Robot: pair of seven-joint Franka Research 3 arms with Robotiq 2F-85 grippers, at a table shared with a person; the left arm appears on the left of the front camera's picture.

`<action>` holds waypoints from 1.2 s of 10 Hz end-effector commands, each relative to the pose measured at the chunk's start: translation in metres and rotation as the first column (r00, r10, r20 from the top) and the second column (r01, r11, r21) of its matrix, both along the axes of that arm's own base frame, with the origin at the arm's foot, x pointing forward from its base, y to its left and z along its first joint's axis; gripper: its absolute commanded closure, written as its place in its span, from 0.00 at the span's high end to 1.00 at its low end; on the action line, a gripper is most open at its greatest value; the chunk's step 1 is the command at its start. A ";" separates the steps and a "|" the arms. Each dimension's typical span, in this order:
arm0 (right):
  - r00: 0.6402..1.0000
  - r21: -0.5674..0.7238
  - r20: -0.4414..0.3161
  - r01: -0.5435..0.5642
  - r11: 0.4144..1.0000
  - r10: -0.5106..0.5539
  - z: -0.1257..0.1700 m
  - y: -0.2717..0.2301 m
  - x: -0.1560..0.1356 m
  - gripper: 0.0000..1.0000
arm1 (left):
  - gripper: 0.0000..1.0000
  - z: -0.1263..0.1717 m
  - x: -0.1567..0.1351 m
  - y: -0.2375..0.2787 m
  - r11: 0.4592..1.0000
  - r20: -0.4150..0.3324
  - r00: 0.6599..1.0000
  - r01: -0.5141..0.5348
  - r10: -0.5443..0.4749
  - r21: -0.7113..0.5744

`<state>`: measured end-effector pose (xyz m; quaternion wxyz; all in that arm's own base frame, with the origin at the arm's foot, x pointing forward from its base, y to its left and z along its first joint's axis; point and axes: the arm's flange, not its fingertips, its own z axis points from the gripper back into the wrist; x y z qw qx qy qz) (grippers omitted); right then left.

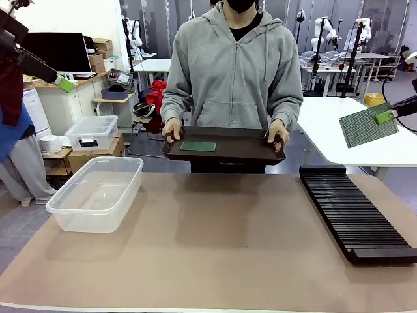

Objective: Sort PCBs into racks and boxes based on the side picked up.
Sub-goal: If the short side of the Blank PCB is picked up, insert it into the PCB Rack ; if the long side is picked up, place it in the Organizing box.

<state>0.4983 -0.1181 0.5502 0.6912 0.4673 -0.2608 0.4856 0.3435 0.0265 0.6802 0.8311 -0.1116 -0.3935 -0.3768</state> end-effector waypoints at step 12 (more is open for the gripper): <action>0.835 -0.150 0.517 -0.126 0.981 0.186 -0.089 -0.057 0.088 0.03 | 1.00 -0.002 0.000 0.001 1.000 0.007 1.000 0.002 -0.002 -0.007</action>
